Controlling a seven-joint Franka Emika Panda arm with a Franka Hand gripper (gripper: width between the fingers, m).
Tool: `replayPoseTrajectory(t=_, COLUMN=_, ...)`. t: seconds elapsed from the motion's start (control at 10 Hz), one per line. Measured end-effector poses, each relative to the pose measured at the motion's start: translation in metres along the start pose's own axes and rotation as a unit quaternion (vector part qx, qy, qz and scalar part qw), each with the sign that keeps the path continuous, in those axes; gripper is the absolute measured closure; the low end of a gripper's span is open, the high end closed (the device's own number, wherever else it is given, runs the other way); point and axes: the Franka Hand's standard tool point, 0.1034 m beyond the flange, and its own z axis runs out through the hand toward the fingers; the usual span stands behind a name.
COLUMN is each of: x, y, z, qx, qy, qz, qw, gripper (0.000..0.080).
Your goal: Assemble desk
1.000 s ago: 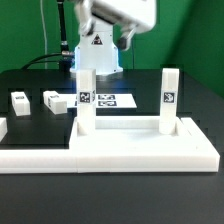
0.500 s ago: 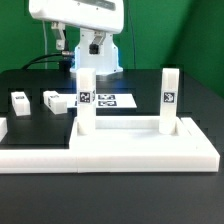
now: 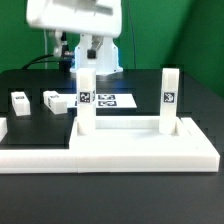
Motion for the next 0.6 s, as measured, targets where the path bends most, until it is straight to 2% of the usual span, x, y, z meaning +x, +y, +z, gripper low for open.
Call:
replayPoseTrajectory(t=0.1, x=-0.031, y=-0.021, z=0.028, qx=0.032, qy=-0.052, qz=0.044, qw=0.997, gripper=0.0151)
replayPoseTrajectory(t=0.2, x=-0.042, y=-0.026, z=0.038, qx=0.052, qy=-0.071, qz=0.058, qw=0.994, gripper=0.0151)
replayPoseTrajectory(t=0.6, x=-0.04, y=-0.025, z=0.037, qx=0.05, qy=-0.069, qz=0.058, qw=0.995, gripper=0.0151)
